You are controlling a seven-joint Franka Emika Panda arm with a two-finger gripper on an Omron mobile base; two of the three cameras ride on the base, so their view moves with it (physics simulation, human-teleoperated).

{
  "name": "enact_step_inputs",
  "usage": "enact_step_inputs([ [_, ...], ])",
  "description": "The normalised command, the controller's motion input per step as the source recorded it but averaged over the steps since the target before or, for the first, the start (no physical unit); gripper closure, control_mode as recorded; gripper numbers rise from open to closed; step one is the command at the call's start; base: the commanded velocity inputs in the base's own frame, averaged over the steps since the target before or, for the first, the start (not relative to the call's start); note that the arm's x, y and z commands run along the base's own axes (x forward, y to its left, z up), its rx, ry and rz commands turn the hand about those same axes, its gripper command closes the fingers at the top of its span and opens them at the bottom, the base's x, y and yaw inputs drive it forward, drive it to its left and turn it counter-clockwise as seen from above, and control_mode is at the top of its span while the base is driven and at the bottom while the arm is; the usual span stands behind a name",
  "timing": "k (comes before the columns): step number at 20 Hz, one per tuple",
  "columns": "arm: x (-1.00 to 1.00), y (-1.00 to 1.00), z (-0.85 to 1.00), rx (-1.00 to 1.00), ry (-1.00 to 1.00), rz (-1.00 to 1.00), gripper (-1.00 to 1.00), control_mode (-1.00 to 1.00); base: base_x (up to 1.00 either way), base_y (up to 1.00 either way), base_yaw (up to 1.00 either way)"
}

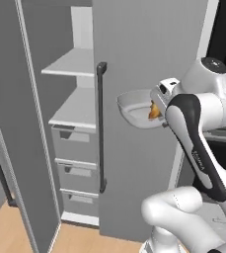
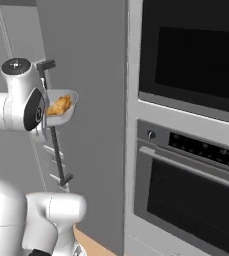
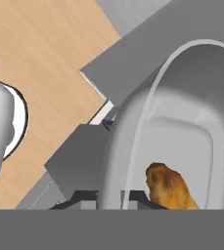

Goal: Take the meat container that has the chicken drumstick and place it on the second highest rack of the freezer. Then take the vegetable container that has the bell pepper and mushroom and place it on the highest rack of the freezer.

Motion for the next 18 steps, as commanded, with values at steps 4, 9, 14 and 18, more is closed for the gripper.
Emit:
enact_step_inputs([
  [4,0.0,0.0,0.0,0.0,0.0,0.0,1.0,1.0,-0.16,0.8,-0.42],
  [9,0.0,0.0,0.0,0.0,0.0,0.0,1.0,1.0,-0.02,0.88,-0.3],
  [14,0.0,0.0,0.0,0.0,0.0,0.0,1.0,1.0,-0.04,0.71,-0.11],
  [18,0.0,0.0,0.0,0.0,0.0,0.0,1.0,1.0,0.01,0.29,-0.05],
])
